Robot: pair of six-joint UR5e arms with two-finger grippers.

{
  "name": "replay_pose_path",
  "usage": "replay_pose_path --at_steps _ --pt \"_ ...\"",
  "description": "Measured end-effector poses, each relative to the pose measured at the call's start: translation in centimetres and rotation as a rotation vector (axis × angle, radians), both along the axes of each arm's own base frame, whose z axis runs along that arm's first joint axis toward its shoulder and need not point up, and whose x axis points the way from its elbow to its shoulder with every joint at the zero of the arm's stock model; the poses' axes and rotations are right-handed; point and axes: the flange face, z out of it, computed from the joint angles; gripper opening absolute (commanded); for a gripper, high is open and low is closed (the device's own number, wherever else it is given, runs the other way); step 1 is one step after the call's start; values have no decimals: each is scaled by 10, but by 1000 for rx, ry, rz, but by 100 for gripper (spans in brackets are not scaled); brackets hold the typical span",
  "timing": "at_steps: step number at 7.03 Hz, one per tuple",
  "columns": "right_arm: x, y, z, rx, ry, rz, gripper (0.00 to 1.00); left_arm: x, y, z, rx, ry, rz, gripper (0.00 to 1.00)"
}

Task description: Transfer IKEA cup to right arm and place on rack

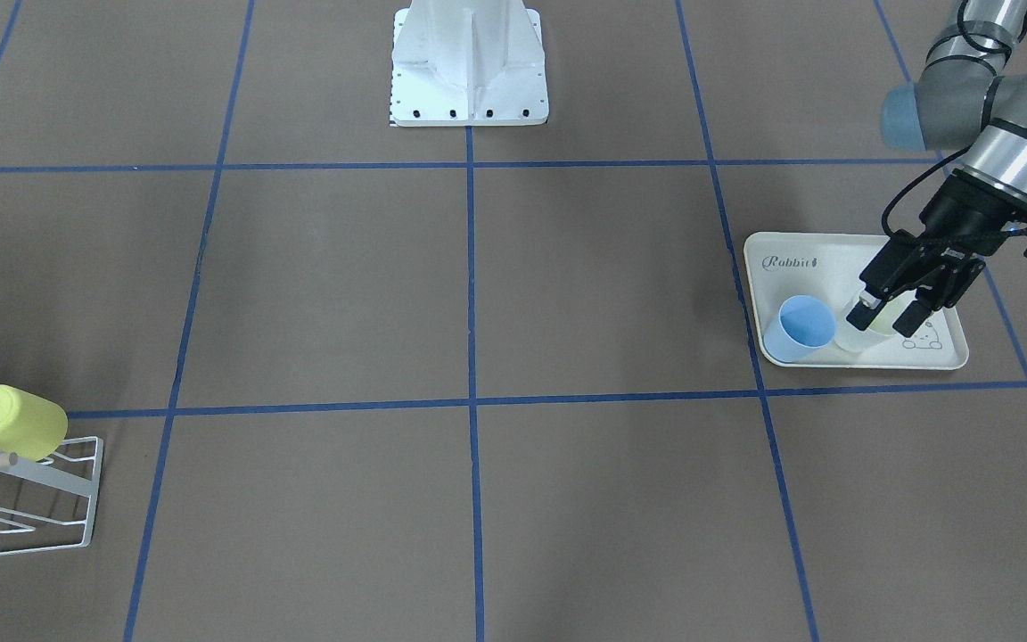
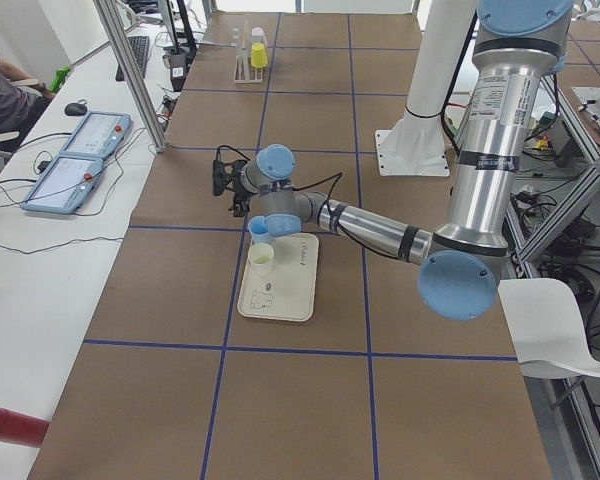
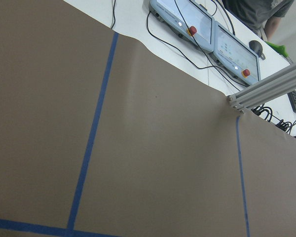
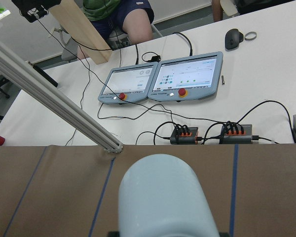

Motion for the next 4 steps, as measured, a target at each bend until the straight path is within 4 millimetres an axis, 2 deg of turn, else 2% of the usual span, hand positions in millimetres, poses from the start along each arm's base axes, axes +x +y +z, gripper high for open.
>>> replay_pose_path --at_steps 1,2,3,4 --pt "4 -5 10 -8 58 -9 0 -11 3 19 11 -65 9 100" --pt "-1 -11 21 -11 127 -35 0 -24 4 36 24 -144 22 100" --pt "-16 -16 34 -23 196 -82 0 -37 1 47 32 -219 36 100" --pt "-39 -20 48 -59 261 -144 0 -51 -4 56 41 -288 49 100"
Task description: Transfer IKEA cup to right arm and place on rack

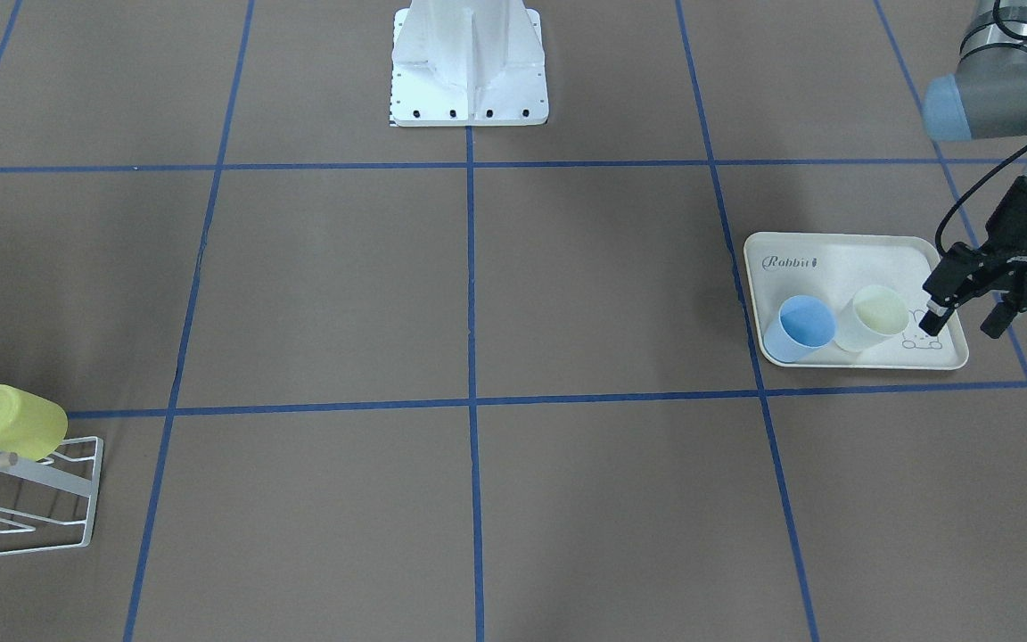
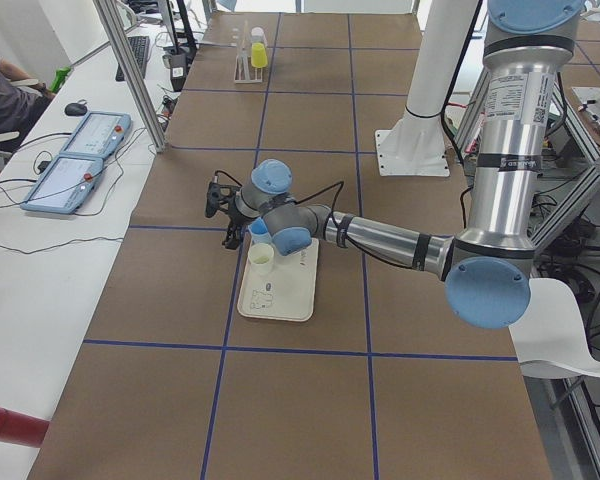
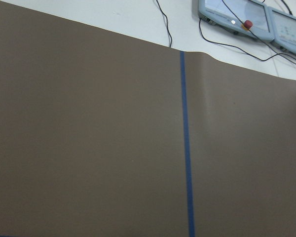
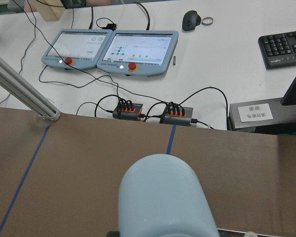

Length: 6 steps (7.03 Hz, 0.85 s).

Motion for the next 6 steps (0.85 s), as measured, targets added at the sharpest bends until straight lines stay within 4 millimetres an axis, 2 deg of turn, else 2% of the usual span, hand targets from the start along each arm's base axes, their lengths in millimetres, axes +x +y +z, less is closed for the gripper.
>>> replay_pose_path --at_steps 2,4,6 --pt "-28 -5 24 -53 121 -106 0 -13 -2 9 4 -64 18 100" --pt "-54 -9 39 -88 191 -172 0 -16 -1 9 8 -72 16 100" --pt "-68 -29 46 -84 226 -216 0 -18 6 10 6 -79 4 100"
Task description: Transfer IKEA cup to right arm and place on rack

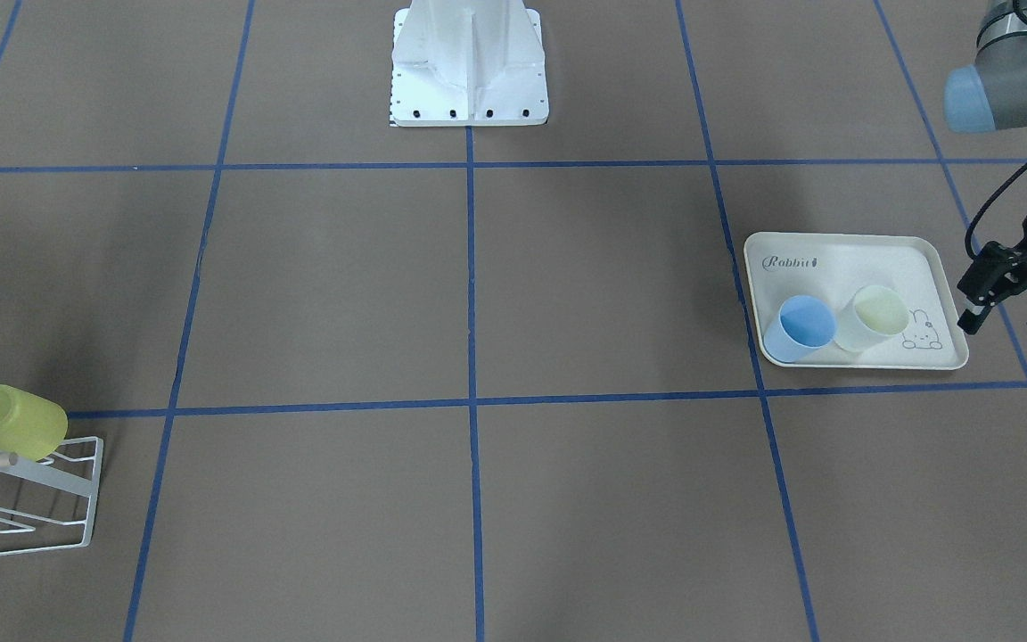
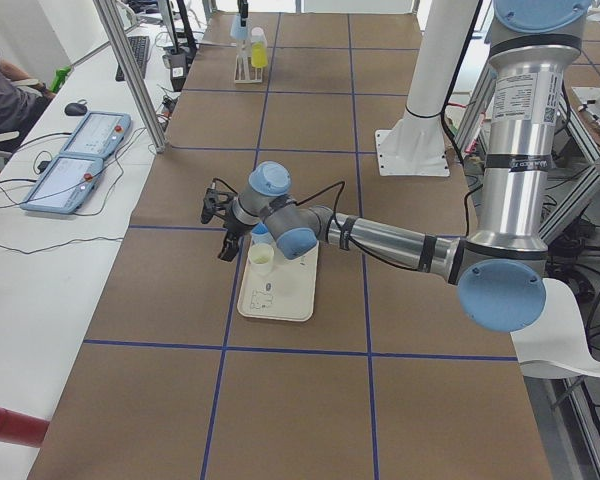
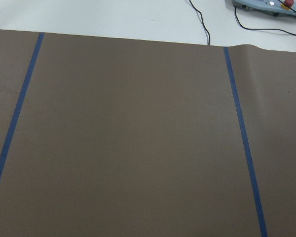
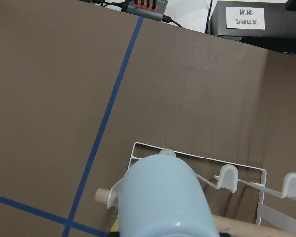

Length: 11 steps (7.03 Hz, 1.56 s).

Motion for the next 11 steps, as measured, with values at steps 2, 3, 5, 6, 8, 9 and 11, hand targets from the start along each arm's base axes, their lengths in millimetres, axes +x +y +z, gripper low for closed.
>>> replay_pose_path --at_steps 2,3,5,6,8,9,11 --pt "-3 -12 -2 2 4 -11 0 0 3 0 -1 0 -2 100" --pt "-6 -19 -3 -3 6 -15 0 0 3 -1 0 0 -4 100" --pt "-13 -31 2 -18 15 -21 0 0 3 -2 -6 6 -18 100" --pt "-17 -33 4 -22 19 -26 0 1 3 -2 -11 12 -25 100" --pt "-27 -33 9 -31 22 -38 0 1 3 -4 -12 17 -27 100" --pt "-30 -34 13 -38 25 -42 0 1 4 -6 -9 19 -27 100" --pt "-35 -36 20 -53 29 -47 2 1 4 -8 -6 22 -28 100"
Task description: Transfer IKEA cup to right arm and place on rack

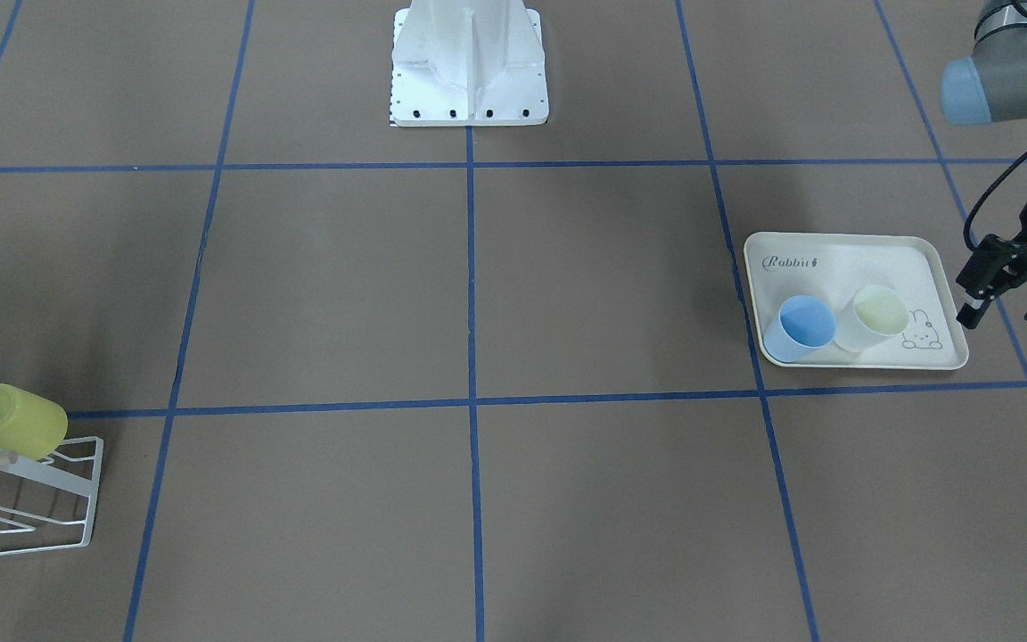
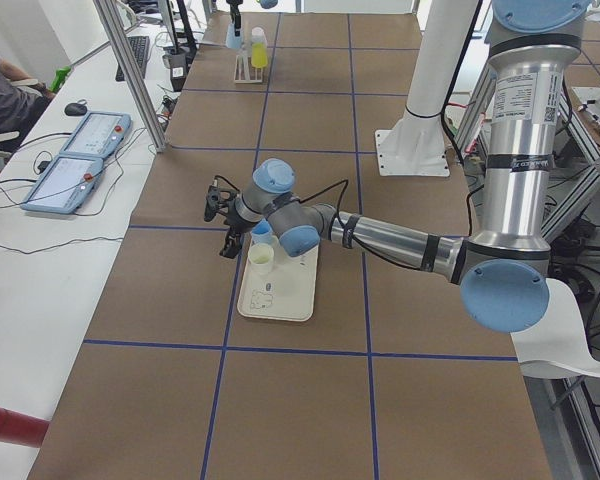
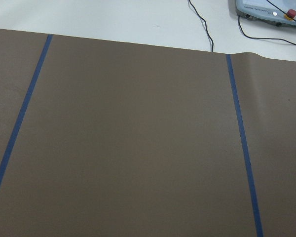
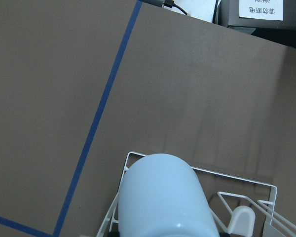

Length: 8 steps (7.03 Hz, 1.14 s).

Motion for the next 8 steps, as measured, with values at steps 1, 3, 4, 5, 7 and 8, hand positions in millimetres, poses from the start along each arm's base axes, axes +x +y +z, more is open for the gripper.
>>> replay_pose_path --at_steps 1,3,4,5,7,8 --pt "-4 -1 3 -8 2 -5 35 0 0 -1 2 1 0 100" --pt "-11 -1 6 -15 4 -13 98 0 0 -2 3 1 -1 100" --pt "-15 0 6 -15 3 -18 99 0 1 -2 3 3 0 100" --pt "-20 1 6 -15 2 -22 99 0 1 -2 -2 7 3 100" --pt "-22 2 6 -13 1 -26 99 2 7 5 -79 31 20 100" --pt "-21 2 4 -12 -1 -23 99 0 15 11 -130 35 32 100"
